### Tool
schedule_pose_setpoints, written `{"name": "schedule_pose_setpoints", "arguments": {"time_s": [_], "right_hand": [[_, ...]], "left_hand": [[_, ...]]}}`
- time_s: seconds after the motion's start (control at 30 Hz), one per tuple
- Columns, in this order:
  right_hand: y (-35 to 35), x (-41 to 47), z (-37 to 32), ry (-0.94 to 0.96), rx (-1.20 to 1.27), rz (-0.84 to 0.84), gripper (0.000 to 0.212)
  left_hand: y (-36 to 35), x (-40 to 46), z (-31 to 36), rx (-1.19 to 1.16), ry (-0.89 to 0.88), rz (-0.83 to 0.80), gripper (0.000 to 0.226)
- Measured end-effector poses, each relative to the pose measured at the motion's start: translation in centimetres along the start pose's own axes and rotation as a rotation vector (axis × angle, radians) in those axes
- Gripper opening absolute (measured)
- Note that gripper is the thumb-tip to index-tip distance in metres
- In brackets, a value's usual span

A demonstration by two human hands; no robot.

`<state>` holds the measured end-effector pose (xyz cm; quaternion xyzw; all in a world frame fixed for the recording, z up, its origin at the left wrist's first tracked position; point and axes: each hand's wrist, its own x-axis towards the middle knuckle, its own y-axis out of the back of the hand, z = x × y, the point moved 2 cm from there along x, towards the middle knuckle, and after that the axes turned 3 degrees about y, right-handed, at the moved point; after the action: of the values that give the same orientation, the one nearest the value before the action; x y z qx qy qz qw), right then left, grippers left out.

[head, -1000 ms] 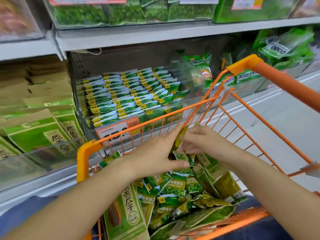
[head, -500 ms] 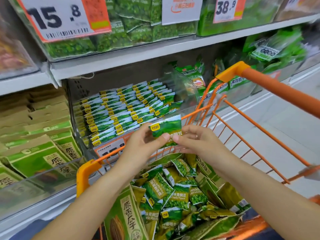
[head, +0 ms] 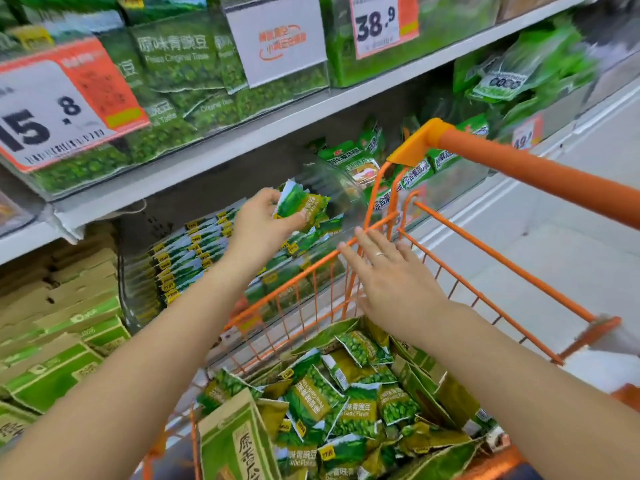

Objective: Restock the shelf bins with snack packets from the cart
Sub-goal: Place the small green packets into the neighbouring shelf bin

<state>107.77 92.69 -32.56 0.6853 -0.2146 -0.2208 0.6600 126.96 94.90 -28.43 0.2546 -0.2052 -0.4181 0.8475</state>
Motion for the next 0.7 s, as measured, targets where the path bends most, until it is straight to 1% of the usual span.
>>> {"name": "schedule_pose_setpoints", "arguments": {"time_s": [0.03, 0.1, 0.17, 0.2, 0.23, 0.27, 0.3, 0.33, 0.37, 0.4, 0.47, 0.5, 0.57, 0.63, 0.7], "right_hand": [[-0.2, 0.1, 0.0, -0.003, 0.007, -0.026, 0.08], [-0.5, 0.2, -0.1, -0.01, 0.025, -0.045, 0.083], [-0.7, 0.1, -0.2, -0.011, 0.04, -0.036, 0.083], [-0.8, 0.0, -0.2, -0.011, 0.043, -0.038, 0.082], [-0.9, -0.1, -0.3, -0.012, 0.043, -0.049, 0.082], [-1.0, -0.2, -0.3, -0.009, 0.039, -0.068, 0.08], [-1.2, -0.3, -0.4, 0.0, 0.033, -0.092, 0.078], [-1.3, -0.3, -0.4, 0.009, 0.03, -0.122, 0.076], [-1.5, -0.2, -0.5, 0.015, 0.032, -0.155, 0.075], [-1.7, -0.1, -0.5, 0.019, 0.037, -0.186, 0.075], [-2.1, 0.1, -0.6, 0.025, 0.029, -0.218, 0.075], [-2.3, 0.1, -0.6, 0.031, 0.019, -0.222, 0.075], [-2.3, 0.2, -0.9, 0.047, 0.012, -0.226, 0.074], [-2.2, 0.2, -1.1, 0.068, 0.008, -0.227, 0.071], [-2.2, 0.1, -1.3, 0.086, 0.011, -0.231, 0.067]], "left_hand": [[-1.1, 1.1, 0.1, -0.018, 0.016, -0.027, 0.02], [-3.1, 3.0, 0.0, -0.017, 0.069, -0.082, 0.036], [-4.6, 4.1, -0.2, 0.04, 0.122, -0.126, 0.05], [-5.1, 4.5, -0.4, 0.096, 0.142, -0.139, 0.052], [-5.5, 4.8, -0.6, 0.167, 0.136, -0.149, 0.046], [-5.6, 4.8, -0.5, 0.25, 0.124, -0.156, 0.032], [-5.6, 5.0, -0.4, 0.323, 0.098, -0.158, 0.027], [-5.7, 5.4, -0.3, 0.396, 0.078, -0.166, 0.039], [-5.6, 5.5, -0.1, 0.485, 0.055, -0.187, 0.046], [-5.6, 5.7, 0.2, 0.573, 0.03, -0.221, 0.047], [-5.6, 5.9, 1.0, 0.735, -0.057, -0.292, 0.043], [-5.7, 6.0, 1.4, 0.789, -0.128, -0.303, 0.037], [-5.7, 6.3, 1.7, 0.818, -0.2, -0.346, 0.021], [-5.8, 6.5, 1.4, 0.833, -0.193, -0.398, 0.026], [-5.8, 6.7, 1.1, 0.915, -0.204, -0.402, 0.028]]}}
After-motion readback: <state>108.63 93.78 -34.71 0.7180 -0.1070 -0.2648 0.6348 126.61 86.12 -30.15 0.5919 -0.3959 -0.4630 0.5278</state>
